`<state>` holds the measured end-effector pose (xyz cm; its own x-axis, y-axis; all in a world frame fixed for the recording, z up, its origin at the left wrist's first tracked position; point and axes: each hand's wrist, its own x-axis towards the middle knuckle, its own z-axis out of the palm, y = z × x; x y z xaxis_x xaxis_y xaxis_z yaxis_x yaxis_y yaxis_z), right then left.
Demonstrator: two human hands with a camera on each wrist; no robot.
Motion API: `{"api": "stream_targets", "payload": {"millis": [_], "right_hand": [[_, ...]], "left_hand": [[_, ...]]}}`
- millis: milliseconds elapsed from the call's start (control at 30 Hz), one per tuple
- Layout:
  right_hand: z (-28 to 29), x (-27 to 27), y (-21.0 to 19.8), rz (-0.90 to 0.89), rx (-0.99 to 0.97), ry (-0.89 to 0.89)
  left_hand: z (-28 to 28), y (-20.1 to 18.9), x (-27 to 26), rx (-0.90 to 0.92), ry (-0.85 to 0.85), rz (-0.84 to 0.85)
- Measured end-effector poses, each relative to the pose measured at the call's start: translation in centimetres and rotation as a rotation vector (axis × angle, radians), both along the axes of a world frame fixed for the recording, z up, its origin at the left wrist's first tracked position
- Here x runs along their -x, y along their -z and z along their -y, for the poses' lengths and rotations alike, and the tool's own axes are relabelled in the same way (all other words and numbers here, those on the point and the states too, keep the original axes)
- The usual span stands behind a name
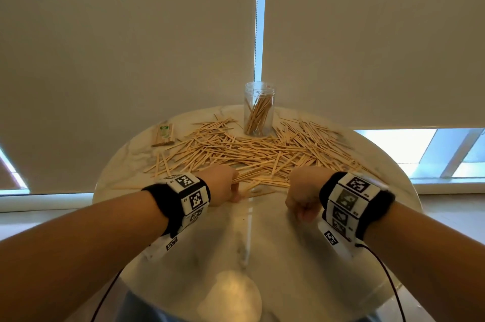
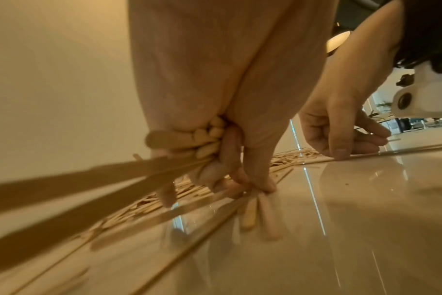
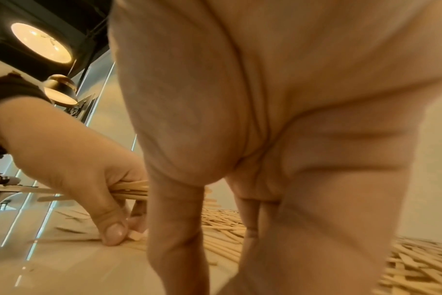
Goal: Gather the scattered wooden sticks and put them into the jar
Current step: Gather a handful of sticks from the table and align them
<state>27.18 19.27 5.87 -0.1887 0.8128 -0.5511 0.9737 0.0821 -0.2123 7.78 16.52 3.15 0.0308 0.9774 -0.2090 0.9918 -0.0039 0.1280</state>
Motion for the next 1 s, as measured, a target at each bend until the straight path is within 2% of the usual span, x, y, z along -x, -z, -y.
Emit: {"api": "stream_targets", "payload": {"millis": [200, 267, 400, 500, 567, 700, 767, 867, 1000], "right_hand": [[0.1, -0.7, 0.5, 0.046, -0.119, -0.074], [0.3, -1.1, 0.6, 0.013, -0.081, -0.035], [0.5, -1.6, 0.5, -0.239, -0.061, 0.102], [0.5, -2.1, 0.2, -0.457, -0.081, 0.187], [0.3, -2.3, 0.0, -0.606, -0.120, 0.219], [0.2, -2.2, -0.3, -0.823, -0.188, 0.236], [0.1, -1.7, -0.5, -0.905, -0.207, 0.230], [0.1, -0.6, -0.9, -1.008, -0.243, 0.206], [-0.1, 1.1, -1.6, -1.026, -0.360, 0.132]], "left_hand": [[-0.3, -0.4, -1.1, 0.055, 0.107, -0.162], [-0.3, -0.4, -1.4, 0.063, 0.120, -0.197], [-0.3, -0.1, -1.5, 0.039, 0.164, -0.179], [-0.5, -0.2, -0.8, -0.003, 0.155, -0.091], [-0.7, -0.6, 0.1, -0.044, 0.106, 0.099], [-1.0, -2.1, 1.5, -0.140, -0.043, 0.706], [-1.2, -2.7, 1.4, -0.127, -0.119, 0.978], [-1.2, -3.0, 0.5, -0.084, -0.229, 1.210], [-0.5, -3.1, -1.2, -0.102, -0.313, 1.422]]}}
